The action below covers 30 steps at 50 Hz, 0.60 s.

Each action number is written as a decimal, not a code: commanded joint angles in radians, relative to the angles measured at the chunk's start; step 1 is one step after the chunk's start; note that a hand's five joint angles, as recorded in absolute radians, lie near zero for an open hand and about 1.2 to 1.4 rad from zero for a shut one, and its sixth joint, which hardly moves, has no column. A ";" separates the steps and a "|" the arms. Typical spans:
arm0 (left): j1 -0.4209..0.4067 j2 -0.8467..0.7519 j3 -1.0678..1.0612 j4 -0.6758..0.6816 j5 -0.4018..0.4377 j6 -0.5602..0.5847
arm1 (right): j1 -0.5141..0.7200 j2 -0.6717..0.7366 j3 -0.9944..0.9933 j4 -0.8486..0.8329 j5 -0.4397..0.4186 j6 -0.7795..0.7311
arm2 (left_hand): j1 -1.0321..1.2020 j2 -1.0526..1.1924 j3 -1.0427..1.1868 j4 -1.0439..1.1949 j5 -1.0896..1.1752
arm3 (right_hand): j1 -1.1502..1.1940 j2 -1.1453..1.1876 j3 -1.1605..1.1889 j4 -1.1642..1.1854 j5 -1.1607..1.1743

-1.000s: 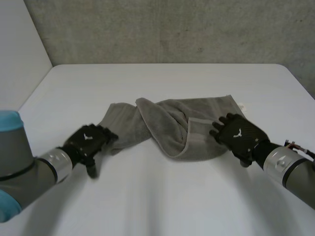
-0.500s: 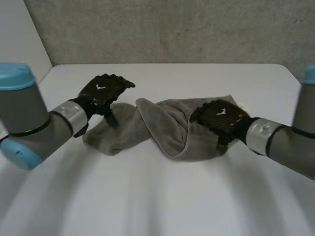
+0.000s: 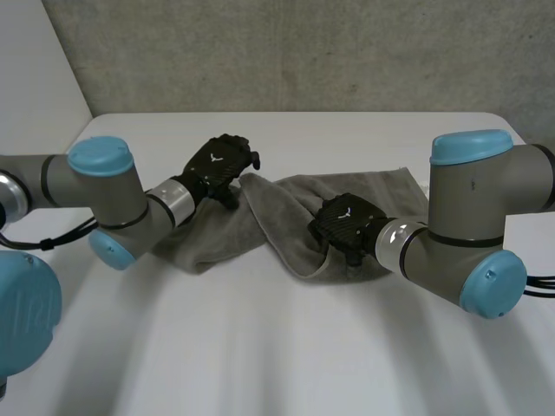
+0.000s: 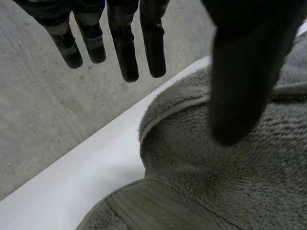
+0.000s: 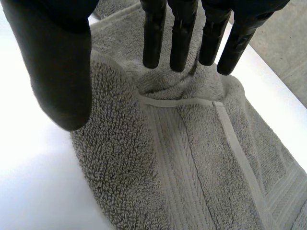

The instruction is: Fold the towel.

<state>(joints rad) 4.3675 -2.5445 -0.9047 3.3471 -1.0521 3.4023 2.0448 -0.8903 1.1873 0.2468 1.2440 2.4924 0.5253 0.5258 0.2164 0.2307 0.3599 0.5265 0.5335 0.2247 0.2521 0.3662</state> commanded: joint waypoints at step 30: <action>-0.031 0.065 -0.121 0.153 0.000 0.028 | -0.057 -0.039 0.086 0.025 -0.087 0.002 | 0.871 0.870 -0.042 -0.056 0.862 | 0.870 0.863 -0.050 -0.078 0.855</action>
<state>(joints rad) 4.3352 -2.5730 -0.9451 3.5006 -1.0491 3.4302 2.0219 -0.8872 1.2736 0.2719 1.1891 2.4943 1.2936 1.2852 0.2163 0.2307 1.1389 1.2797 1.2566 0.2247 0.2521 1.1397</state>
